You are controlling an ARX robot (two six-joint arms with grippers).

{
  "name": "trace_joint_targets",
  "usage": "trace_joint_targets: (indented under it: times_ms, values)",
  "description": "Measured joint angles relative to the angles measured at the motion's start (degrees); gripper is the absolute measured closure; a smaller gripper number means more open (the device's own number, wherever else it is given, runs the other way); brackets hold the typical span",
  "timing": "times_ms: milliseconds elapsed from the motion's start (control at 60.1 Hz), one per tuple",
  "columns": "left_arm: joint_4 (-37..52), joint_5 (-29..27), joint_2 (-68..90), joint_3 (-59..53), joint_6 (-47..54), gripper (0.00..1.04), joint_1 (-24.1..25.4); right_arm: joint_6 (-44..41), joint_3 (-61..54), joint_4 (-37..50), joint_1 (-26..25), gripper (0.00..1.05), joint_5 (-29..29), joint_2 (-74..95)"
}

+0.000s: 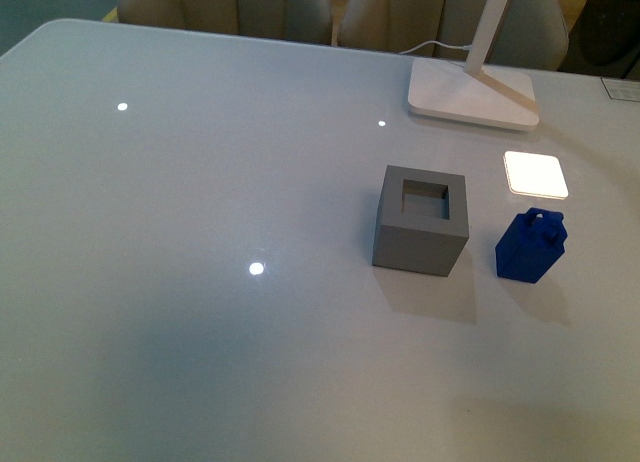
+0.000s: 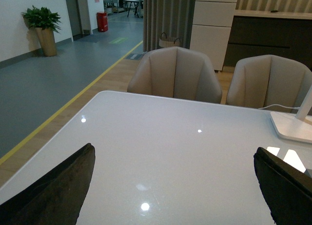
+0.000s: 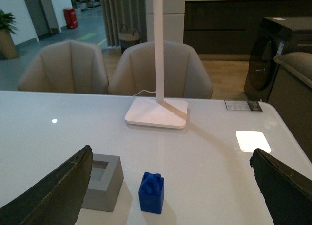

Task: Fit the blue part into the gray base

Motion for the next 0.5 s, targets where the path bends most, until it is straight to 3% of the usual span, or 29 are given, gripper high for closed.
trace_joint_targets:
  times_ms: [499]
  values:
    - [0.0,0.0,0.0,0.0,0.0,0.07,0.0,0.0,0.0,0.0,0.0,0.09,0.0,0.0]
